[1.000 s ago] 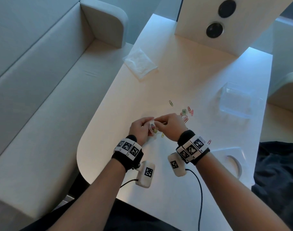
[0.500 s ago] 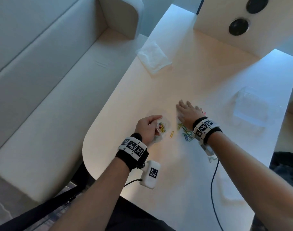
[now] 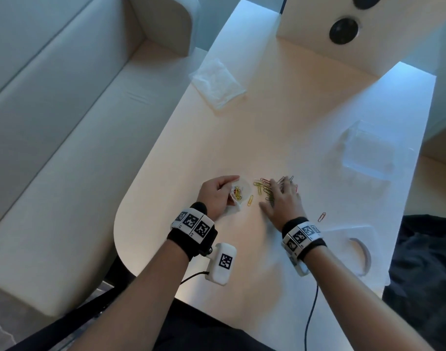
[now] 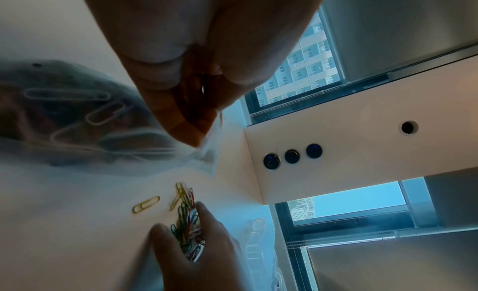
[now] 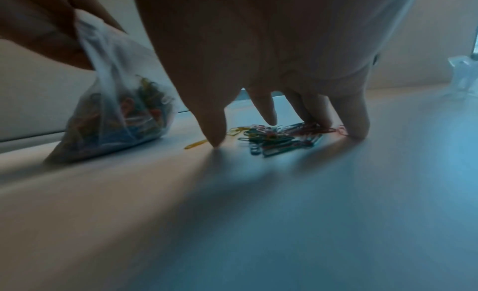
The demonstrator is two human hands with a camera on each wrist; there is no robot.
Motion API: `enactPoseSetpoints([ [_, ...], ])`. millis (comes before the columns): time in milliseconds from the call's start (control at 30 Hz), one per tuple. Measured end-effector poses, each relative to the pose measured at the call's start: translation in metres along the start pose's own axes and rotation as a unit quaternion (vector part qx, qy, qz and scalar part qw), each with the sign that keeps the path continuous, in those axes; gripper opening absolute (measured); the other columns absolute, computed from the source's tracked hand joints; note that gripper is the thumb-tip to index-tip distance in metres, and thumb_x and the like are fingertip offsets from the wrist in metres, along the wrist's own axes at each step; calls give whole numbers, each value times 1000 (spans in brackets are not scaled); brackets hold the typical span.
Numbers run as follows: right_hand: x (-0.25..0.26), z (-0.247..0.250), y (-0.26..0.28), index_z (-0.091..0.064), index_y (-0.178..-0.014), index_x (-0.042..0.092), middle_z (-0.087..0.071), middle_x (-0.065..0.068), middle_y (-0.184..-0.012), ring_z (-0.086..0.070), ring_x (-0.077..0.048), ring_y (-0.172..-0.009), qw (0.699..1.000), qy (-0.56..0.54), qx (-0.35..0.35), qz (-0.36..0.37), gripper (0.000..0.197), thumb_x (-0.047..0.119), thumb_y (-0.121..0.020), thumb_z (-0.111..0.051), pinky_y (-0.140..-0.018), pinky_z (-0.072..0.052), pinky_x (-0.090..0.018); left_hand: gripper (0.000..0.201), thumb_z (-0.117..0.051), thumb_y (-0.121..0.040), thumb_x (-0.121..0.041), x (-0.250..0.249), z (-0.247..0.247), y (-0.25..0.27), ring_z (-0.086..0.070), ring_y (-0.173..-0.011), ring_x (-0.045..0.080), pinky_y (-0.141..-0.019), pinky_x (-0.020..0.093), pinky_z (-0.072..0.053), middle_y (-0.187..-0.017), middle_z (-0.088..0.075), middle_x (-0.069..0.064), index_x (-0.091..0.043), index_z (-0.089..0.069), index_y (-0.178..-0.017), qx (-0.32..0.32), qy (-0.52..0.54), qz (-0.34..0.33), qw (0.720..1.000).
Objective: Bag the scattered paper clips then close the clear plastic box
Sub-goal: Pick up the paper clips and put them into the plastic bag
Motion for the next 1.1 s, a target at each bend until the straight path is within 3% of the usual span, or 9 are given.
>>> enactPoseSetpoints([
  [167,2,5,-1,-70,-108,7,-63,-16,-105,-56,-34,-98,992,-33,-108,61,32,-9,-84,-58,-84,-55,-42,26,-50,-97,-7,4,-6,3,-63,-71,16,-64,26,-57,-97,-68,9,-15,-71,-111,10,-8,4,1000],
  [300,-5,20,-7,-77,-84,7,-69,-11,-84,-62,-27,-76,985,-91,-124,77,15,1,-85,-63,-74,-56,-35,25,-52,-96,-6,7,-8,5,-64,-78,22,-62,26,-58,-99,-68,13,-13,-71,-109,16,4,8,1000],
  [400,-29,28,-14,-79,-83,12,-76,-5,-85,-69,-19,-78,954,-265,-113,-76,8,8,-80,-74,-85,-56,-30,24,-52,-96,-6,8,-11,5,-65,-80,24,-59,25,-57,-99,-68,13,-13,-71,-107,16,3,11,1000],
  [500,-47,26,-9,-79,-85,11,-76,-8,-91,-73,-23,-88,799,-551,-44,-236,10,7,-75,-80,-87,-58,-30,24,-52,-96,-6,9,-13,4,-66,-84,25,-64,27,-57,-103,-69,13,-17,-72,-104,22,-4,15,1000],
  [600,-31,42,5,-70,-99,-4,-70,-21,-105,-70,-28,-97,614,-758,3,-221,18,-7,-81,-67,-84,-58,-28,24,-53,-96,-8,8,-15,5,-67,-85,28,-76,37,-58,-104,-70,14,-21,-72,-100,19,-9,19,1000],
  [700,1,63,23,-65,-106,-6,-72,-16,-99,-70,-21,-91,555,-815,43,-160,20,-9,-87,-59,-82,-58,-25,25,-51,-97,-8,7,-18,6,-66,-77,26,-73,35,-59,-96,-70,12,-16,-71,-108,11,-20,18,1000],
  [767,22,67,35,-66,-103,-6,-73,-15,-95,-71,-21,-88,578,-803,57,-130,19,-9,-86,-61,-82,-59,-26,26,-49,-98,-6,6,-22,7,-64,-74,24,-65,28,-58,-92,-68,11,-10,-69,-114,12,-27,15,999],
  [967,57,61,46,-77,-95,14,-76,-5,-91,-72,-18,-83,894,-446,-36,-7,26,1,-87,-56,-82,-59,-36,24,-50,-97,-4,2,-23,12,-60,-65,20,-55,20,-55,-80,-66,8,-2,-67,-114,29,-29,3,999],
  [1100,67,80,49,-76,-103,20,-74,-3,-105,-69,-18,-91,954,-286,8,89,42,-3,-86,-45,-86,-55,-34,23,-52,-97,-5,3,-20,13,-61,-63,18,-54,20,-55,-80,-66,10,-3,-68,-113,32,-31,2,999],
])
Point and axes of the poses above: each hand's wrist, its own y-axis away from the middle knuckle, its own z-axis out of the back of the hand, x = y × z, the point moved 3 cm from there along -y, towards the middle knuckle
